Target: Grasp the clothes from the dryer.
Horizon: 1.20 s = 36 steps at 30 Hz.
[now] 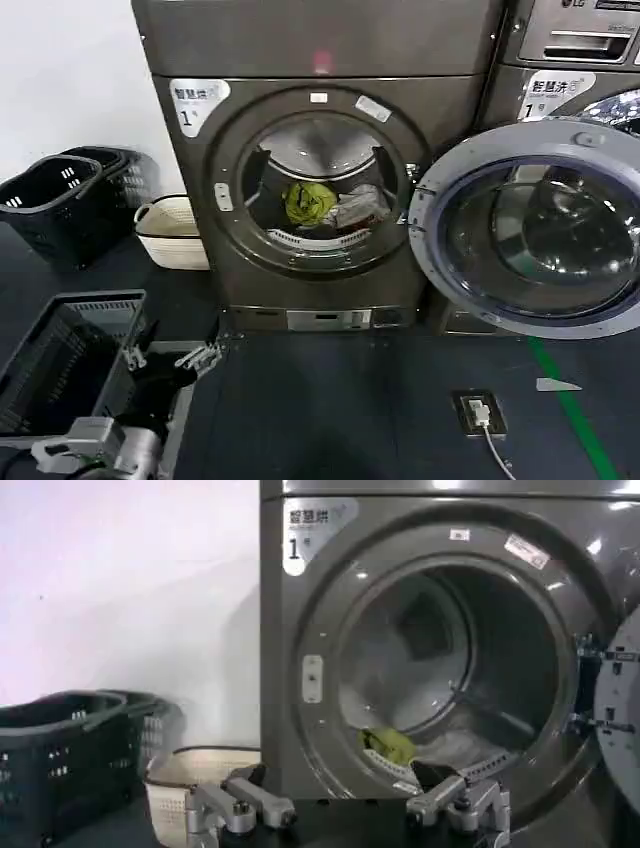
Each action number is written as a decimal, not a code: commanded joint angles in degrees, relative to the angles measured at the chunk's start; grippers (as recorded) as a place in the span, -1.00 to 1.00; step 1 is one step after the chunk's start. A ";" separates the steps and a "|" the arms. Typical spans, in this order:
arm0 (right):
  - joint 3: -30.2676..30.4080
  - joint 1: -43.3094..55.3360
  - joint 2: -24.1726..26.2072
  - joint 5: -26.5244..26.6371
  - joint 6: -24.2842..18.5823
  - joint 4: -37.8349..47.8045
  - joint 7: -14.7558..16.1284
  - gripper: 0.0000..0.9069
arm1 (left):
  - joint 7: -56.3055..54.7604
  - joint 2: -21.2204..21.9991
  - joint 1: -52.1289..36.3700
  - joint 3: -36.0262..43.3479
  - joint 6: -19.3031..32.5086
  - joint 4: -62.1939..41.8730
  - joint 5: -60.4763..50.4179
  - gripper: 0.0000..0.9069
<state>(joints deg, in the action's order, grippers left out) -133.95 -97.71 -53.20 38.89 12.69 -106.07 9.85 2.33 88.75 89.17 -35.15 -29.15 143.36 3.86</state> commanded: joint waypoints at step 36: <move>-1.48 -1.15 0.54 3.93 -3.35 1.03 2.02 1.00 | 0.53 0.40 -0.46 1.65 0.13 -0.15 -0.73 1.00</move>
<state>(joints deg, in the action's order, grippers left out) -135.40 -98.87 -52.61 41.80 11.23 -105.30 11.10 2.83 89.15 88.72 -33.52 -29.04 143.19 3.08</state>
